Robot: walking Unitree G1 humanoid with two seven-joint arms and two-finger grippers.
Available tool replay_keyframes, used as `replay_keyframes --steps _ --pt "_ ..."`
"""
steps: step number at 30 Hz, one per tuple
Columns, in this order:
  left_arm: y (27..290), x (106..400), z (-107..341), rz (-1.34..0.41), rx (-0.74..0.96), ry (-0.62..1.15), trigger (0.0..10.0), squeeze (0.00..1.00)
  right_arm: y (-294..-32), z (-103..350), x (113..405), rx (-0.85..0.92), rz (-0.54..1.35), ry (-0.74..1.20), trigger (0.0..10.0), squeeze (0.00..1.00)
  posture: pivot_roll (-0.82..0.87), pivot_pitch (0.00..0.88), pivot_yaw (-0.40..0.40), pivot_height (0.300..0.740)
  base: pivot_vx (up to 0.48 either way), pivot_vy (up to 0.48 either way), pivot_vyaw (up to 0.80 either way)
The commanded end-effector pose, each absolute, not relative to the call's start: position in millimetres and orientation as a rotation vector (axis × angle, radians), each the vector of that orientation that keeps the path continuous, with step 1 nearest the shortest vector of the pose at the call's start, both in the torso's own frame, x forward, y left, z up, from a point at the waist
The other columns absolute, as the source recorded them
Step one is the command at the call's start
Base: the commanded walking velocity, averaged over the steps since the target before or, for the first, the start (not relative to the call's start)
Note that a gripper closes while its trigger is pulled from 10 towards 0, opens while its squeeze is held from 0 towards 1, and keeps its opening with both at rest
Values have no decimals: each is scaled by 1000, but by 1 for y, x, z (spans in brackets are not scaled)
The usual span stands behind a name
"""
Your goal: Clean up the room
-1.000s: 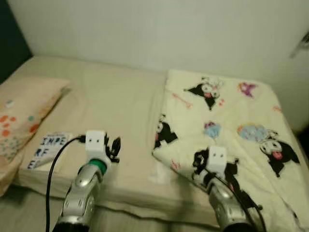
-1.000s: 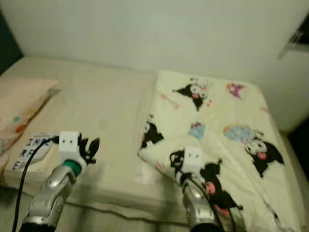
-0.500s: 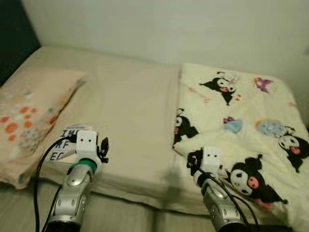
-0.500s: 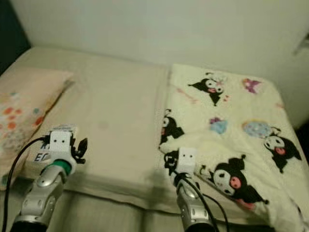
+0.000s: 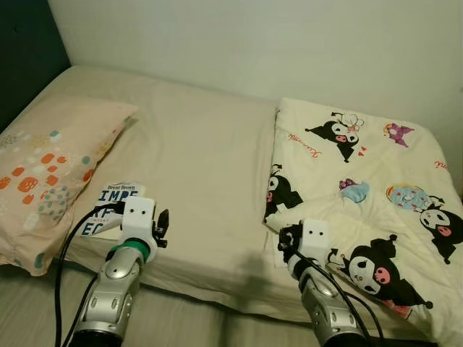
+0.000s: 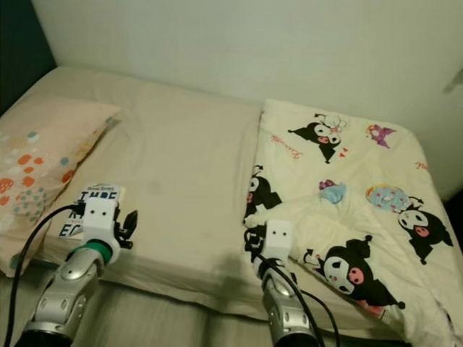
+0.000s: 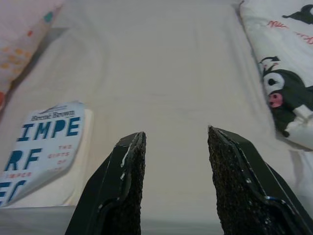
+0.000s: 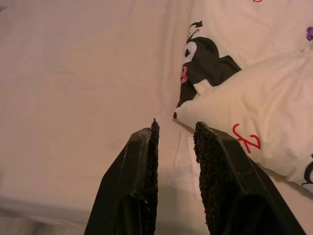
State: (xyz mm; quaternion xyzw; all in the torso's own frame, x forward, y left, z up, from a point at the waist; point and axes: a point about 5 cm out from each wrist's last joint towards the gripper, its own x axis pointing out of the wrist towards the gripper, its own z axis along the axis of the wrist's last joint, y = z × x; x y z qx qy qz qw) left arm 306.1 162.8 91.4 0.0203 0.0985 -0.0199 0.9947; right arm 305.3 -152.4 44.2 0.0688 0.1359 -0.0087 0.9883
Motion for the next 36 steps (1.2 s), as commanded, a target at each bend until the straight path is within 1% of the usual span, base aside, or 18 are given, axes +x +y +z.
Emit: replay_keyframes --steps 1,2,3,6,13,16,25,36 --pt "165 305 84 -22 32 227 10000 0 -157 38 301 153 -42 300 10000 0 68 21 0 740 0 0 0" --pt "167 305 84 -9 13 224 10000 0 -157 38 301 154 -43 300 10000 0 67 23 2 740 0 0 0" --pt "169 305 85 -9 30 225 10000 0 -157 38 301 154 -43 300 10000 0 67 23 2 740 0 0 0" --pt "170 305 85 -2 68 228 10000 0 -157 37 301 153 -42 301 10000 0 67 23 2 740 0 -480 0" --pt "171 305 84 4 54 236 10000 0 -157 38 301 152 -41 300 10000 0 68 20 1 740 0 -460 0" --pt "173 305 83 31 13 237 10000 0 -157 38 302 151 -40 297 10000 0 68 20 1 740 0 0 0" --pt "176 306 83 45 18 233 10000 0 -156 39 304 147 -27 296 10000 0 67 11 -7 740 0 0 0" --pt "176 303 79 45 28 248 10000 0 -155 39 304 152 -18 296 10000 0 63 1 -13 710 0 0 0"
